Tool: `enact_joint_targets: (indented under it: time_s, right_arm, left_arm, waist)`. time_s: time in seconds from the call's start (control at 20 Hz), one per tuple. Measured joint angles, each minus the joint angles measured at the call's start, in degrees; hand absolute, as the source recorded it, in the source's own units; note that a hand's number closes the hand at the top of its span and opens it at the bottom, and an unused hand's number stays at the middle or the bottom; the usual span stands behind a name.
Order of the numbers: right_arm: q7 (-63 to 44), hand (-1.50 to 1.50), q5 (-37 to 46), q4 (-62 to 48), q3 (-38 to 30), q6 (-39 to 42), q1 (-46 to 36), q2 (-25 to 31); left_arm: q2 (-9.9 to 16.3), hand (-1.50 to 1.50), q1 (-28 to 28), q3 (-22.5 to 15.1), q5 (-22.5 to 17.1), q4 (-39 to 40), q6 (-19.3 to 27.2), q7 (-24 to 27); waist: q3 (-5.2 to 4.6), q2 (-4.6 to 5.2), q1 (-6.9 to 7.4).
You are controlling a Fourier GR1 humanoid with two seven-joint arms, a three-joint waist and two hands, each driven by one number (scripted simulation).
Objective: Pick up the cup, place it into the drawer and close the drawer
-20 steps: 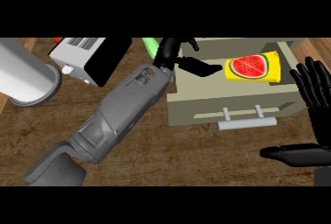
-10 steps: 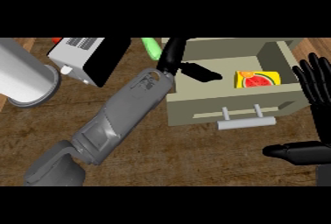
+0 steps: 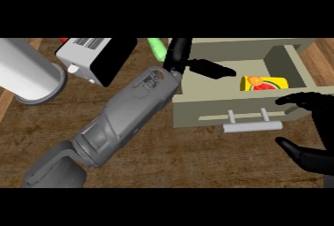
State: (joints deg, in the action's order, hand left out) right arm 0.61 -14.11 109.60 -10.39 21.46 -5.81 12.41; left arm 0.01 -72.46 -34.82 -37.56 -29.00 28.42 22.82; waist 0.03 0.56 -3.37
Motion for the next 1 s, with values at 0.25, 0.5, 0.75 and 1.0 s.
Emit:
enact_joint_targets:
  time_s: [0.25, 0.5, 0.75, 1.0]
  right_arm:
    - [0.6, 1.50, 3.9, 3.3, 0.6, 3.5, 2.7, 3.9]
    - [-1.8, 1.50, 9.7, 7.8, 3.0, 3.8, 5.1, 5.4]
    - [-2.2, 1.50, 17.9, 8.2, 5.6, 2.1, 5.8, 5.2]
    - [-0.6, 1.50, 27.0, 3.9, 9.2, -1.5, 3.7, 3.5]
  left_arm:
    - [0.6, -1.50, -0.7, 2.5, -0.6, -2.3, 0.4, -1.2]
    - [4.0, -1.50, 1.6, 4.8, -0.8, -7.0, -0.5, -3.4]
    - [9.6, -1.50, 7.1, 6.3, -0.5, -14.1, -1.9, -5.4]
    - [14.2, -1.50, 13.7, 7.6, -0.2, -23.4, -2.0, -7.9]
  waist:
    - [-0.03, -0.47, 1.80]
    - [-0.06, -0.78, 3.04]
    - [-0.05, -0.87, 3.94]
    - [-0.04, -0.87, 4.64]
